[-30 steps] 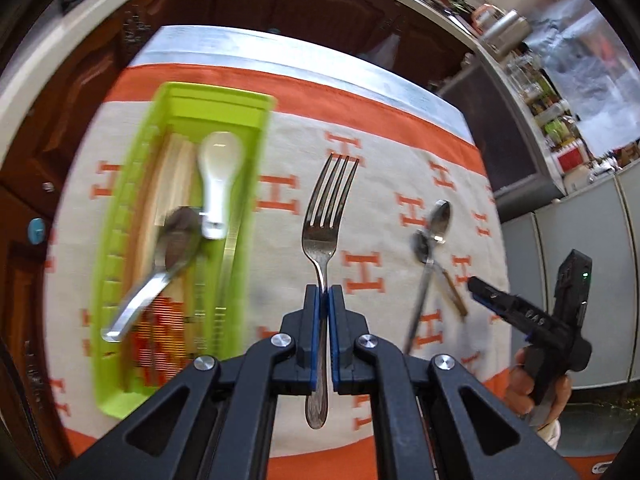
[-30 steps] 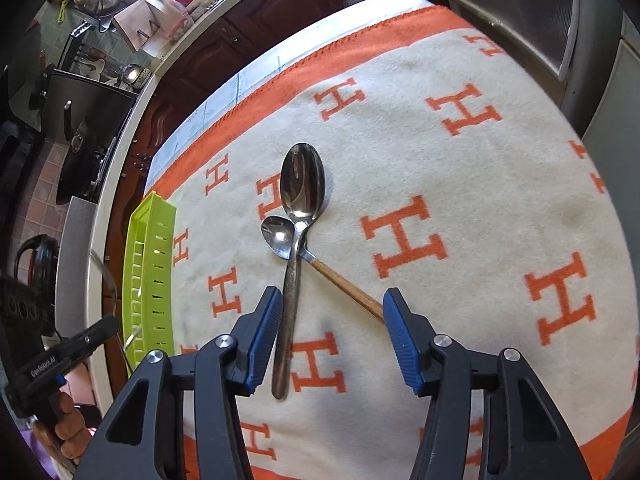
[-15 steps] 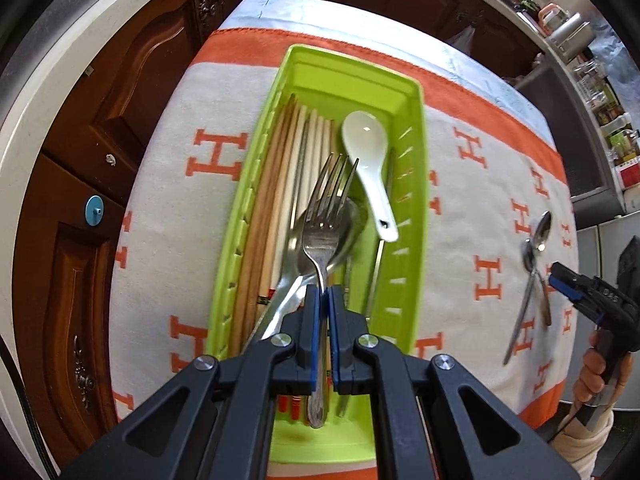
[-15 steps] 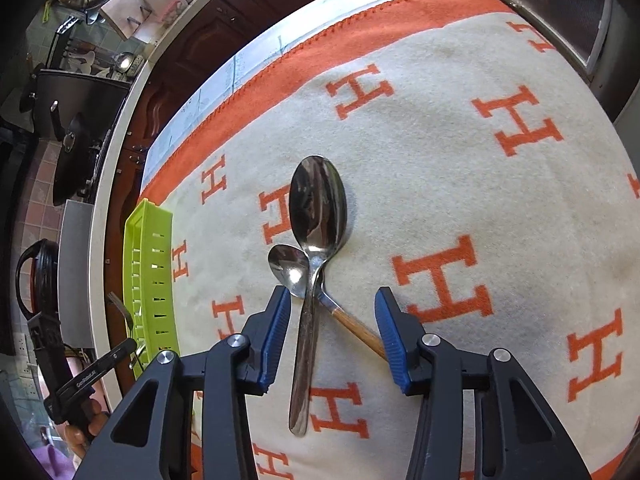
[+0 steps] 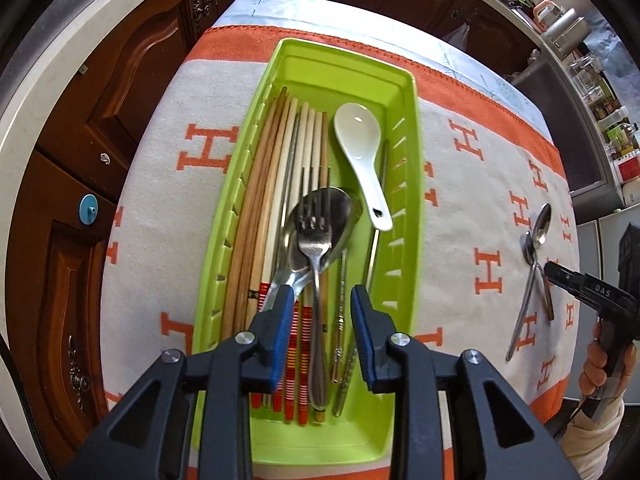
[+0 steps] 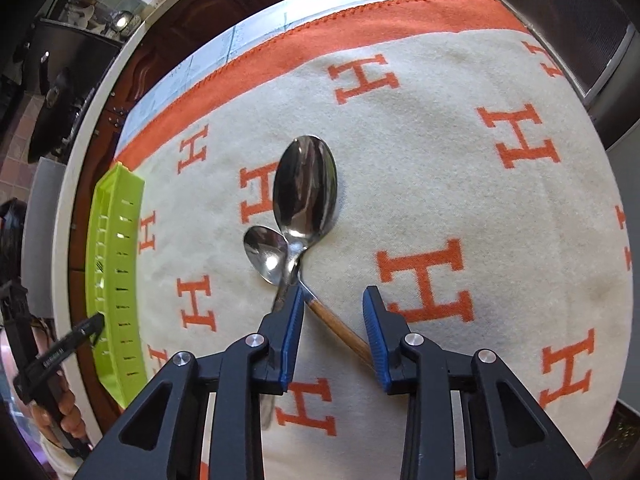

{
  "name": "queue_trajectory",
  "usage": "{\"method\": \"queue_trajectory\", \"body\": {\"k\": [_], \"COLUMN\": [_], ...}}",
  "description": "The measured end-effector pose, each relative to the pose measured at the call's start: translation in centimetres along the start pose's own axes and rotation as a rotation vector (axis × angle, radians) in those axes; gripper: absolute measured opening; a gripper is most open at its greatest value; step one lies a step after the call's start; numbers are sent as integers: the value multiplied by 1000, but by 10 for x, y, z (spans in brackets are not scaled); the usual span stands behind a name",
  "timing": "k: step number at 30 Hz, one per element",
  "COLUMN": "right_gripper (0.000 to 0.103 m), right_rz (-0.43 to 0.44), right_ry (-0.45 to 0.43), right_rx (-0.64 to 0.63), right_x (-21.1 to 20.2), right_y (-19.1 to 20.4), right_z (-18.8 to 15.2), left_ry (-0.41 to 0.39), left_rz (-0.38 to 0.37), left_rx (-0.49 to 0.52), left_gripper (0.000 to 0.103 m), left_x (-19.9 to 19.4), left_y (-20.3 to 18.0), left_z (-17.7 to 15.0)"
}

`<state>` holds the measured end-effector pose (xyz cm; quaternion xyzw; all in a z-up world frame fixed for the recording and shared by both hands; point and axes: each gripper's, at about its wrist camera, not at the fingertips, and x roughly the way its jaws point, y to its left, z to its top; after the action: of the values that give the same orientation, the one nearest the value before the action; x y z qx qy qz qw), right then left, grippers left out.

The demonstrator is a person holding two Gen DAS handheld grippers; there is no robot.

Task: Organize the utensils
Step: 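Place the fork in the tray while the right tool grasps a metal spoon, then lift the metal spoon with the right tool toward the tray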

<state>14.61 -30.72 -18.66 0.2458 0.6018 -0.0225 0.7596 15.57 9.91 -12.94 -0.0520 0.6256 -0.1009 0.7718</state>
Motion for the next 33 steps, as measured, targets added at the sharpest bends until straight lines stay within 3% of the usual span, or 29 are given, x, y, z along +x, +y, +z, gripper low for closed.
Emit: {"method": "queue_trajectory", "body": {"k": [7, 13, 17, 25, 33], "right_gripper": [32, 30, 10, 6, 5], "right_rz": [92, 71, 10, 82, -81], "right_ry": [10, -9, -34, -71, -151], "right_rx": [78, 52, 33, 88, -101], "right_x": [8, 17, 21, 23, 16], "right_y": [-4, 17, 28, 16, 49], "right_z": [13, 24, 26, 27, 10], "left_ry": [-28, -24, -12, -3, -11], "left_rz": [-60, -105, -126, -150, -164], "left_rx": [18, 40, 44, 31, 25], "left_gripper": [28, 28, 28, 28, 28], "left_x": [-17, -20, -18, -14, -17], "left_y": [-18, -34, -39, -40, -41], "left_z": [-10, -15, -19, -25, -27]}}
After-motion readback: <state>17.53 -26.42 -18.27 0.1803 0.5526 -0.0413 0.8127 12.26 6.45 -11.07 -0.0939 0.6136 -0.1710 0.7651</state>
